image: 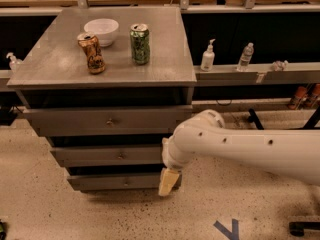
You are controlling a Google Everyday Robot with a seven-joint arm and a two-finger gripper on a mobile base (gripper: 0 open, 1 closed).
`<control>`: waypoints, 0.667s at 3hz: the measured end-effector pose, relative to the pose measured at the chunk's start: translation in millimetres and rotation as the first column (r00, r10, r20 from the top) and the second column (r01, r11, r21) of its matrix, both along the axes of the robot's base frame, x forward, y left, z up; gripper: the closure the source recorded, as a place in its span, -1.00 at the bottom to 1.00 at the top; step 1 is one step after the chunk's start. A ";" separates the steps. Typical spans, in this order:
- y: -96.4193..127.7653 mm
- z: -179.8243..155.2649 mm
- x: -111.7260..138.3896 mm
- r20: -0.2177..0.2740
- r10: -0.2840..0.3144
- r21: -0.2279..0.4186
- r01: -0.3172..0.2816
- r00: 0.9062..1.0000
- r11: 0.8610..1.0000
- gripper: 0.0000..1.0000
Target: Open middle drawer
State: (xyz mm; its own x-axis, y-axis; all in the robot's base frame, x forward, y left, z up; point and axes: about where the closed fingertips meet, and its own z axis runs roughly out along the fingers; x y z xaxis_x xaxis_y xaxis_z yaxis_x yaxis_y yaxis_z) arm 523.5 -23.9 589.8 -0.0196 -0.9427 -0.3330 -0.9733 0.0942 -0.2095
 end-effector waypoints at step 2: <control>23.2 -62.1 -14.5 0.077 0.076 -0.055 -0.072 0.994 0.996 -1.00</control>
Offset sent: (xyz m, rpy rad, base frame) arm -0.0153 0.0137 -0.0500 -0.0560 -0.0325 0.0503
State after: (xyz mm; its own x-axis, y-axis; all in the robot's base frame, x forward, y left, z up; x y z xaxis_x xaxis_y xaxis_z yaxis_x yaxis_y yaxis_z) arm 509.0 -0.7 527.7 0.0751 -0.9568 -0.2809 -0.9573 0.0097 -0.2890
